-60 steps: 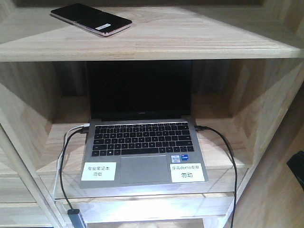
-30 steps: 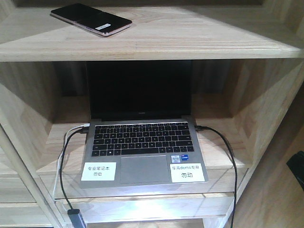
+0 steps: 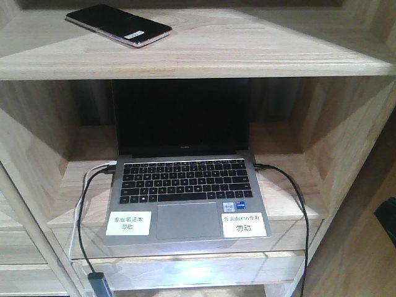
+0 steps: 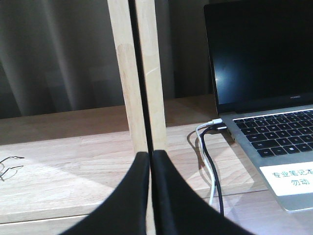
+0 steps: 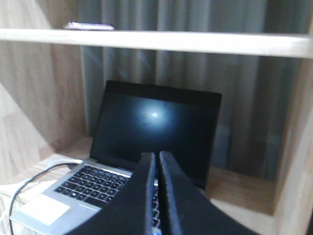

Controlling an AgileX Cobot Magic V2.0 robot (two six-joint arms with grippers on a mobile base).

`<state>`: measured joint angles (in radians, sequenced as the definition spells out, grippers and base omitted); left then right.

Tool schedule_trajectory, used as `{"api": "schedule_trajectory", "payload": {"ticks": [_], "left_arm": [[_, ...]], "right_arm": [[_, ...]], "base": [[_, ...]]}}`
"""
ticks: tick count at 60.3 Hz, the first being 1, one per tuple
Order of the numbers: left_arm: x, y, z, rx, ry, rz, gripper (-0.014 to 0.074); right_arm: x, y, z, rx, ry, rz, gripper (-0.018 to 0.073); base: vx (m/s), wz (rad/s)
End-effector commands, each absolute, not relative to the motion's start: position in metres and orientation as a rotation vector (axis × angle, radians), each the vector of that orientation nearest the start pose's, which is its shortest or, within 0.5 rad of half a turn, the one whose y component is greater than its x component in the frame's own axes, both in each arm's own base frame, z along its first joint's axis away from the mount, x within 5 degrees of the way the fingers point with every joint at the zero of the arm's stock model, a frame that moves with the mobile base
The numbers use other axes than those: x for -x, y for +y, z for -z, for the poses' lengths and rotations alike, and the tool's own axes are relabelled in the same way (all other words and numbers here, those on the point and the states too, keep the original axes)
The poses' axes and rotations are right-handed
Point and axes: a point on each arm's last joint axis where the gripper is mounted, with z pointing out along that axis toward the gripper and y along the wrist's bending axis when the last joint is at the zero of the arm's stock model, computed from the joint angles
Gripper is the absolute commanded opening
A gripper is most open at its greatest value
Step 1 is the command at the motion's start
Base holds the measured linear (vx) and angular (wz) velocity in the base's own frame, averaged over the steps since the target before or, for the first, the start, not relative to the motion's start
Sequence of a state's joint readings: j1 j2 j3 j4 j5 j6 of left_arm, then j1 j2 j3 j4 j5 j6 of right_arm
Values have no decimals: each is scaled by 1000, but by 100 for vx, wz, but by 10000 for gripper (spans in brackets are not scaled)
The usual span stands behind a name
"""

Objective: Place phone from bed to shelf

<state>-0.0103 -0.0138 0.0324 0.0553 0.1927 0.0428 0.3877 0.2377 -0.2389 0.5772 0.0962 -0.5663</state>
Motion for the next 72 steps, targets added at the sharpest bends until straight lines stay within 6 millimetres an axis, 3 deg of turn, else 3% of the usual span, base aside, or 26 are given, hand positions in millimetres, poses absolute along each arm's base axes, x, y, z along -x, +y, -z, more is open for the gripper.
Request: {"api": "schedule_trajectory", "payload": {"ticks": [1,16,34,58,72], "left_arm": [[-55,0,-201,-76,1587,-65,1],[-55,0,-201,-76,1587,-65,1],[-55,0,-201,-76,1587,-65,1],[-55,0,-201,-76,1587,-65,1],[-55,0,-201,-76,1587,-65,1]], "right_arm": [[-67,29,-284,291,1483,-333,-3],[-68,26,-284,264,1484,-309,-3],[-72,13,-282,155,1498,-113,-3],[-64,-1,-232,5,1499,27,-3],[-56,-1,-203,9,1491,42,-3]], "base": [[0,0],[0,0],[0,0],[0,0],[0,0]]}}
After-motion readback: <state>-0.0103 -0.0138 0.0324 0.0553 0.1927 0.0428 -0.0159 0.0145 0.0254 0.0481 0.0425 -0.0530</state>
